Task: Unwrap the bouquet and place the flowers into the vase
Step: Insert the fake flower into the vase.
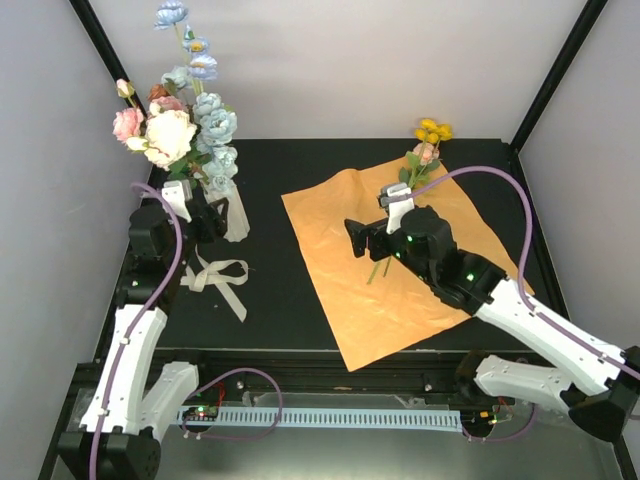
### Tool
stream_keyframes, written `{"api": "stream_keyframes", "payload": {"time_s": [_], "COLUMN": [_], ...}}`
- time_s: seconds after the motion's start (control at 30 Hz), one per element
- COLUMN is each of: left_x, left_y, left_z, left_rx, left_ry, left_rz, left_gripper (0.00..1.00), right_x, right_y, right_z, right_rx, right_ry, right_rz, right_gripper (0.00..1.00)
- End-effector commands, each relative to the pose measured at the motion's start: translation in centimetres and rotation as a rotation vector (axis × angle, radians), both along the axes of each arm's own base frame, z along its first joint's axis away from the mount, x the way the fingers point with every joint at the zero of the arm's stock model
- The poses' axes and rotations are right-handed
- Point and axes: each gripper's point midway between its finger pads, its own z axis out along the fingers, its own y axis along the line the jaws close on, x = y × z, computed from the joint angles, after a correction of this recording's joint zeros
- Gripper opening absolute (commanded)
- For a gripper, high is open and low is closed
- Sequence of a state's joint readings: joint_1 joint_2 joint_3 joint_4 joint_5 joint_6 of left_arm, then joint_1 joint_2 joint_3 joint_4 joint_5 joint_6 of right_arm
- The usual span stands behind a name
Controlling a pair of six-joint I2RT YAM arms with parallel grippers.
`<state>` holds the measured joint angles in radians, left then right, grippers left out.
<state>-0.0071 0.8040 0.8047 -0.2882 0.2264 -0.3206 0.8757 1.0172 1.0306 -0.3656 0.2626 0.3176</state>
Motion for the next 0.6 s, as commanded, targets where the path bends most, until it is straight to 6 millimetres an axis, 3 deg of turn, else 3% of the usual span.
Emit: {"api": "stream_keyframes", "payload": {"time_s": [0.0, 0.23, 0.4, 0.57], "left_x": [-2.0, -4.0, -5.1, -5.8], "left_y": [-3.1, -6.3, -7.6, -8.3], "left_z": [-0.3, -1.1, -1.3, -2.1], "left_rx": [-0.087, -0.123, -0.144, -0.13], "left_ry": [0.012, 0.006, 0.023, 0.034], "left_rz": [-0.152, -0.316, -0.383, -0.425], "left_gripper": [0.96, 0.99, 0.99, 0.99], "right_x": [2.4, 6.3, 8.9, 11.2], "right_y": [-2.8, -7.5, -10.0, -10.4], "right_z": [-4.0, -10.1, -13.6, -15.9], "right_rx": [-0.068, -0.052, 0.01, 0.074], "right_ry": [0.09, 0.222, 0.348, 0.433], "right_rz": [-0.152, -0.277, -0.319, -0.329], "right_gripper": [0.99, 0.86, 0.56, 0.33]}}
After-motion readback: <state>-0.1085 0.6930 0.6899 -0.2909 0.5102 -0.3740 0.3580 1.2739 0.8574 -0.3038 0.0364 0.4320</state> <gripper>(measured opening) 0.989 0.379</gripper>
